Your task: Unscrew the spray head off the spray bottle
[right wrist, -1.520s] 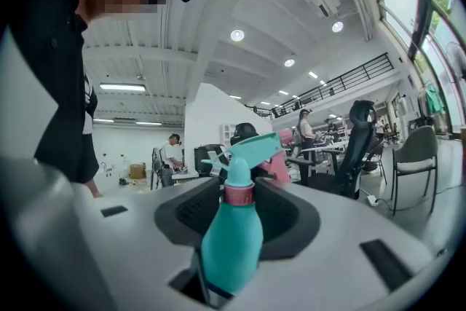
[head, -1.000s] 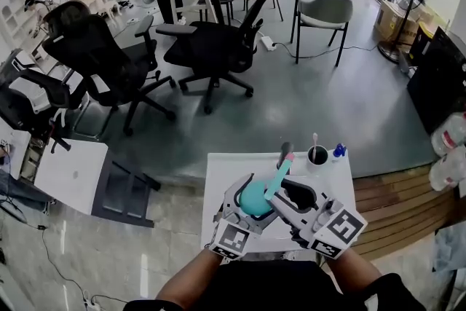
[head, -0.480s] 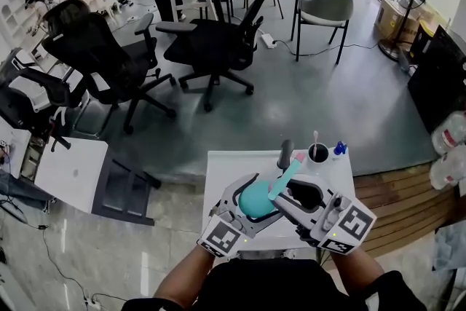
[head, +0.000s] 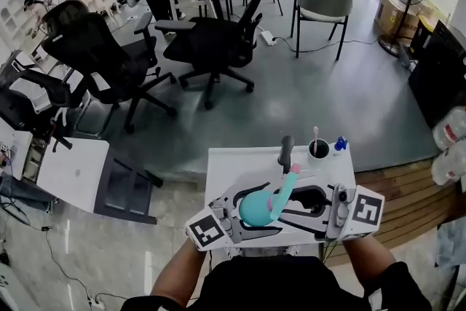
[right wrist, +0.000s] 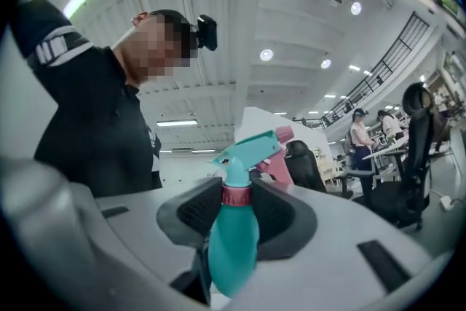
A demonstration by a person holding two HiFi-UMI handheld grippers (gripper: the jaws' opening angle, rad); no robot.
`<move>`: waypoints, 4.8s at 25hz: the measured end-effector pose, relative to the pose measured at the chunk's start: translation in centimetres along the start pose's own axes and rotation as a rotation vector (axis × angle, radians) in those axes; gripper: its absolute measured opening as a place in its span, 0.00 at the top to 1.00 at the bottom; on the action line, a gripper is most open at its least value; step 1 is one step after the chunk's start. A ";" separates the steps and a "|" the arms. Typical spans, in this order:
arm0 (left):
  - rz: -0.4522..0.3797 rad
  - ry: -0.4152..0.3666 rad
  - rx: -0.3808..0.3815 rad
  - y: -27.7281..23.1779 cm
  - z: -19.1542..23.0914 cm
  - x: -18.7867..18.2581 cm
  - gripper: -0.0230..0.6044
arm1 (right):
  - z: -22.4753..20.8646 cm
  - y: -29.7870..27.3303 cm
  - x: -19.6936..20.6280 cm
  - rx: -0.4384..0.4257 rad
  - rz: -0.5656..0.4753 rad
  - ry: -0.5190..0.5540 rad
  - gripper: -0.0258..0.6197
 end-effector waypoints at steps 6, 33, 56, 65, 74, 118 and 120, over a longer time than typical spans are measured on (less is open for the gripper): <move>0.123 -0.132 -0.329 0.7 3.7 2.4 0.22 | -2.2 -0.2 0.9 0.210 0.008 0.202 0.61; 0.158 -0.281 -0.454 0.3 5.0 2.1 0.23 | -4.3 -0.7 0.0 0.377 0.019 0.178 0.73; 0.177 -0.256 -0.502 0.9 6.4 2.0 0.23 | -4.5 0.2 -0.1 0.430 -0.085 0.176 0.61; 0.170 -0.277 -0.508 0.5 5.8 2.0 0.23 | -4.9 -0.8 0.6 0.499 -0.065 0.184 0.69; 0.151 -0.290 -0.479 0.6 5.1 0.9 0.23 | -3.5 -1.6 -0.1 0.401 -0.034 0.187 0.73; 0.045 -0.187 -0.429 0.8 5.5 0.6 0.23 | -3.9 -2.2 0.3 0.527 -0.004 0.229 0.72; 0.046 -0.192 -0.428 0.9 5.5 0.6 0.23 | -3.6 -2.5 0.4 0.504 0.013 0.229 0.73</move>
Point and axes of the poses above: the fingertips, and each gripper's own axes: y backward along the fingers, z to its left, x out of its underside, the point moved 3 cm from there along y, backward along the fingers, and after that the axes turned 15 degrees about -z, right-handed, at the moved point
